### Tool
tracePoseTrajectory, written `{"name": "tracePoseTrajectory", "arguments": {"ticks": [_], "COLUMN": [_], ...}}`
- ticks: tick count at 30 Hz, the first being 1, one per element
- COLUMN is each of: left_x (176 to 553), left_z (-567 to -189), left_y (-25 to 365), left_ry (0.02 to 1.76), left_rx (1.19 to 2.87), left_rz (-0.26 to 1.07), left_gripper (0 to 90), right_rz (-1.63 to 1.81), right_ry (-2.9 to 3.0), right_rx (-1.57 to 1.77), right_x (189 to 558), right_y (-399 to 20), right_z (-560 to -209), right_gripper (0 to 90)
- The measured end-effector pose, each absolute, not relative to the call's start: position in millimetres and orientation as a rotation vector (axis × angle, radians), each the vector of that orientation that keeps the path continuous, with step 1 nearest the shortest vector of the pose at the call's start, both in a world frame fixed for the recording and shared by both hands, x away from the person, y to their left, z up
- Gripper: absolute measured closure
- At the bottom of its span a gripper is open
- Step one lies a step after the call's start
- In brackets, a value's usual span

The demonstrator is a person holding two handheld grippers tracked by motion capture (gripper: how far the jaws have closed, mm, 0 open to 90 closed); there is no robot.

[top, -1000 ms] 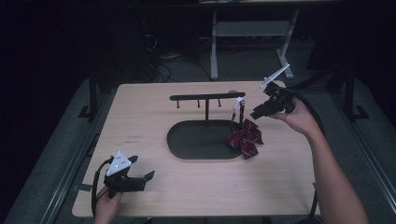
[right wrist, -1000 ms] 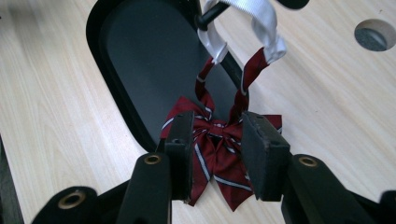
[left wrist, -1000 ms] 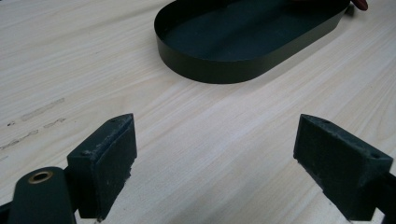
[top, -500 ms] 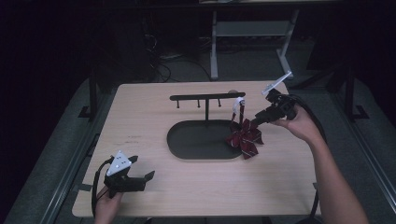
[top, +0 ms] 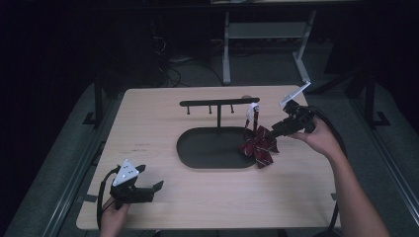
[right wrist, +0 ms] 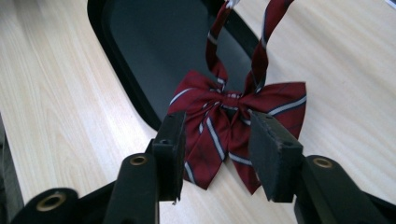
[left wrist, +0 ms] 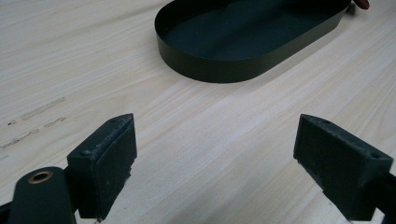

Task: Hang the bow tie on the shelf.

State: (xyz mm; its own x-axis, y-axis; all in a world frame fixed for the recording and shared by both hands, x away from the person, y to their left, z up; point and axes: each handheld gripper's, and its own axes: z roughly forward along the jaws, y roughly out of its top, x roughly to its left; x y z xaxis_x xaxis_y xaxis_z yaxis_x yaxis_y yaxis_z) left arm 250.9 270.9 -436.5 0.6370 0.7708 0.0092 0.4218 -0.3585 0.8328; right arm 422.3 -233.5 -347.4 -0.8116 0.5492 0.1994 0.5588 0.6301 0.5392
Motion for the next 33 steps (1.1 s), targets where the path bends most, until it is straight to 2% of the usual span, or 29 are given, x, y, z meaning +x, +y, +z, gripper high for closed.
{"name": "tracePoseTrajectory", "arguments": {"ticks": [33], "left_x": [250.8], "left_z": [-437.0], "left_y": [271.0], "left_ry": [0.936], "left_rx": [1.993], "left_rz": [0.512], "left_gripper": [13.0], "right_rz": [-0.951], "right_ry": [-2.792], "right_rx": [-0.994], "right_x": [392.9], "right_y": [-249.8], "right_z": [-381.4], "right_gripper": [46.4]}}
